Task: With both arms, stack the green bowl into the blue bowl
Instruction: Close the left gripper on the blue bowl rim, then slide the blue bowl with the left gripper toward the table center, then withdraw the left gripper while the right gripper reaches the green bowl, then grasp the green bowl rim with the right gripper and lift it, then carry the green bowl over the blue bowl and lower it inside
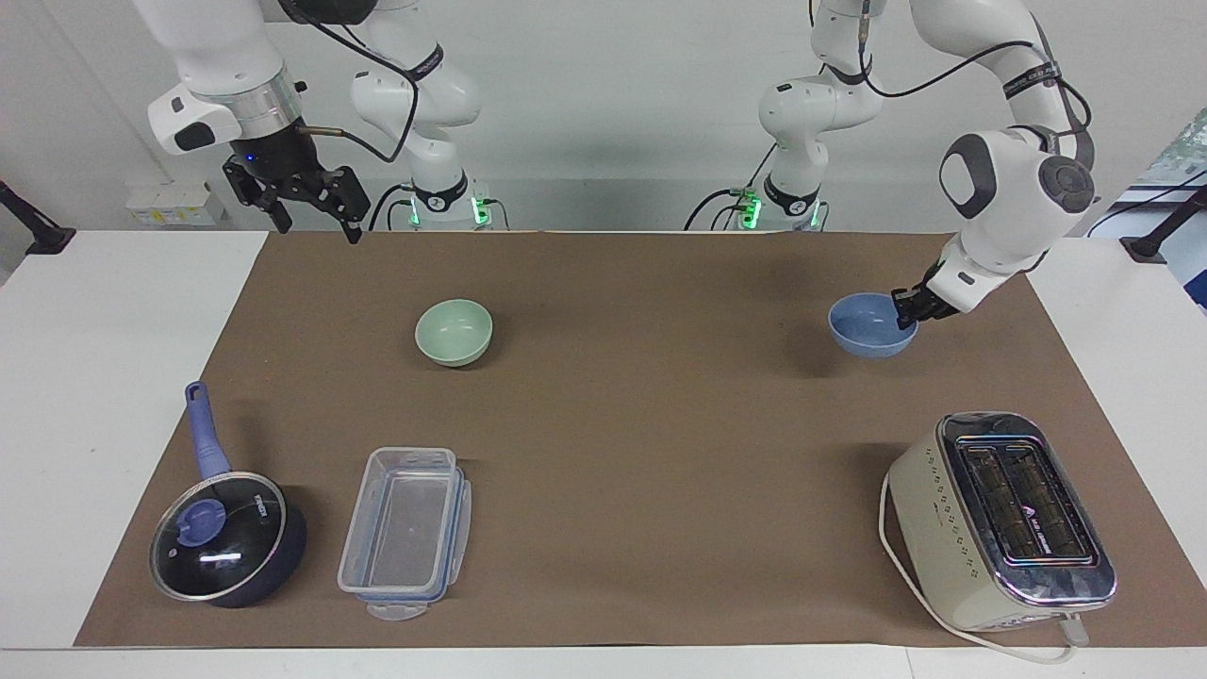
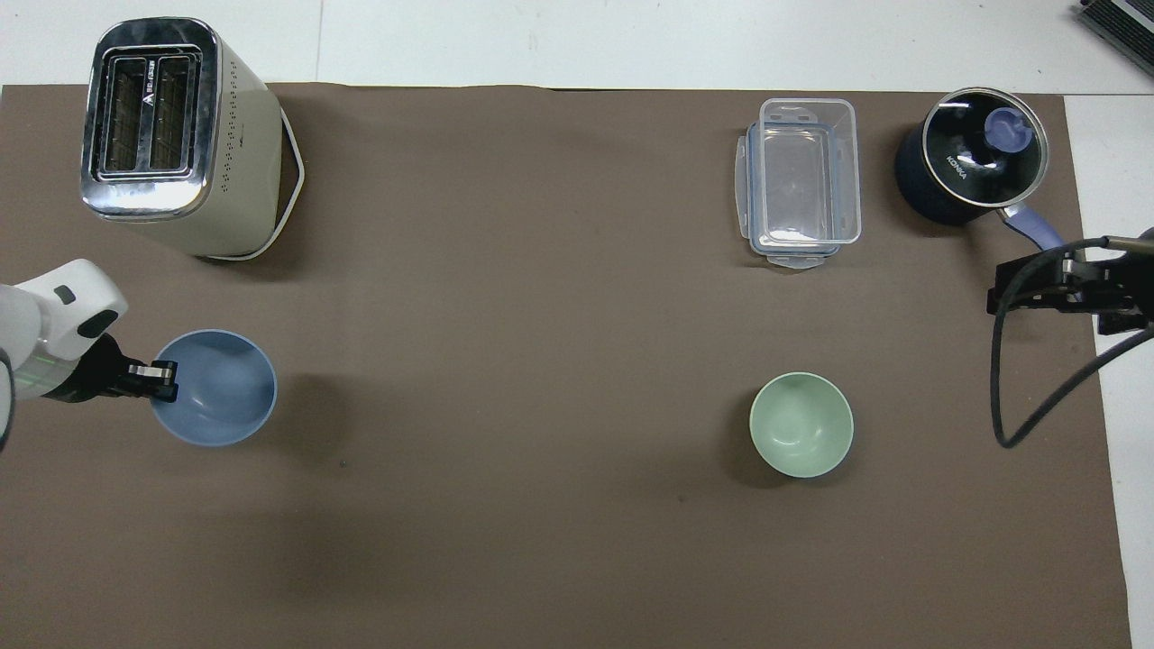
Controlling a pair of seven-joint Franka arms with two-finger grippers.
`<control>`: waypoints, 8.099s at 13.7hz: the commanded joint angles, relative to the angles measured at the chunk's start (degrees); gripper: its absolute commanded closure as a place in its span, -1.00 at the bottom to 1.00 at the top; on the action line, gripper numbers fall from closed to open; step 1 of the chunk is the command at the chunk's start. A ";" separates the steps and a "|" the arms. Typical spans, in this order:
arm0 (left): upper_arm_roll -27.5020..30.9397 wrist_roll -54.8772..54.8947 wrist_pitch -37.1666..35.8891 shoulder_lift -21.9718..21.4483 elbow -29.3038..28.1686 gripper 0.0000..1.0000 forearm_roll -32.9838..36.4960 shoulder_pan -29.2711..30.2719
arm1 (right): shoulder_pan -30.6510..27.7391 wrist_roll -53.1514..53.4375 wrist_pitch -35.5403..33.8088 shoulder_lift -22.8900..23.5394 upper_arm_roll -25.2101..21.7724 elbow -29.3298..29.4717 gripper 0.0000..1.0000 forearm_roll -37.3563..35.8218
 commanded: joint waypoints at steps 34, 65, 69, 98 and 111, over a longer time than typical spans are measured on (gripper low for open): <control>-0.92 -28.91 21.73 3.24 -13.81 -1.00 -21.31 -39.50 | -0.76 -1.14 -0.08 -1.23 0.00 -1.37 -1.00 0.07; 0.22 -3.95 -14.65 1.29 25.30 -1.00 3.13 -7.77 | 1.35 -19.32 46.68 -4.75 -0.53 -50.94 -1.00 6.73; 0.13 -4.30 -22.92 4.28 31.80 -1.00 0.67 -7.51 | 1.26 -23.72 47.47 -1.59 -0.53 -51.20 -1.00 7.80; 0.13 -6.32 -20.90 4.90 31.81 -1.00 1.02 -7.60 | 29.81 6.22 42.35 -4.75 0.26 -42.50 1.00 15.28; 0.13 -6.32 -20.90 4.90 31.81 -1.00 1.02 -7.60 | 36.77 13.80 47.29 3.51 0.52 -39.07 1.00 14.05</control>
